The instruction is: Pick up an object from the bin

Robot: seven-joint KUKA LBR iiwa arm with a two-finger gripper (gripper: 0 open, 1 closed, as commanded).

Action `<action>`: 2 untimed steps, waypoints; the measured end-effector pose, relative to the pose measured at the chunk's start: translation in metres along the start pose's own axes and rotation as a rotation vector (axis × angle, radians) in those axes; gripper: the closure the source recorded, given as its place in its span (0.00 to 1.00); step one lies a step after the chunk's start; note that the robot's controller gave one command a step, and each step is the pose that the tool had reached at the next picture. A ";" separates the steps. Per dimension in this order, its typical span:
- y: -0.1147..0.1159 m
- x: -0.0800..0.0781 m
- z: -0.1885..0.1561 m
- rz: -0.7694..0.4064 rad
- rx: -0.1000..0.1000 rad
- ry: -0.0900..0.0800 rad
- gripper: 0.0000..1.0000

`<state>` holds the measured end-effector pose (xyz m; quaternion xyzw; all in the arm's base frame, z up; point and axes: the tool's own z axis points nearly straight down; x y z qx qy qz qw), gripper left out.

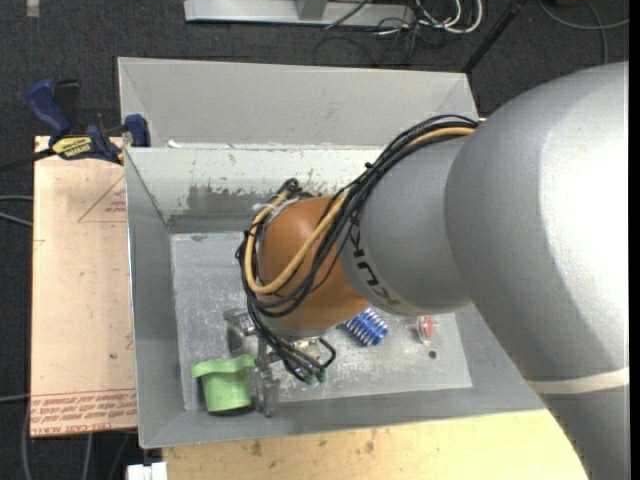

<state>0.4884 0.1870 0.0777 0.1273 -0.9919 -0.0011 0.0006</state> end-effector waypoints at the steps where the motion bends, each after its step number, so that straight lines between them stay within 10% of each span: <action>1: -0.002 -0.002 -0.002 0.007 0.000 -0.003 1.00; 2: 0.010 -0.029 -0.181 -0.035 0.001 -0.013 1.00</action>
Offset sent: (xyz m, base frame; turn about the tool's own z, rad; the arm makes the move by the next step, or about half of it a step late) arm 0.0000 0.0000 0.0000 0.0000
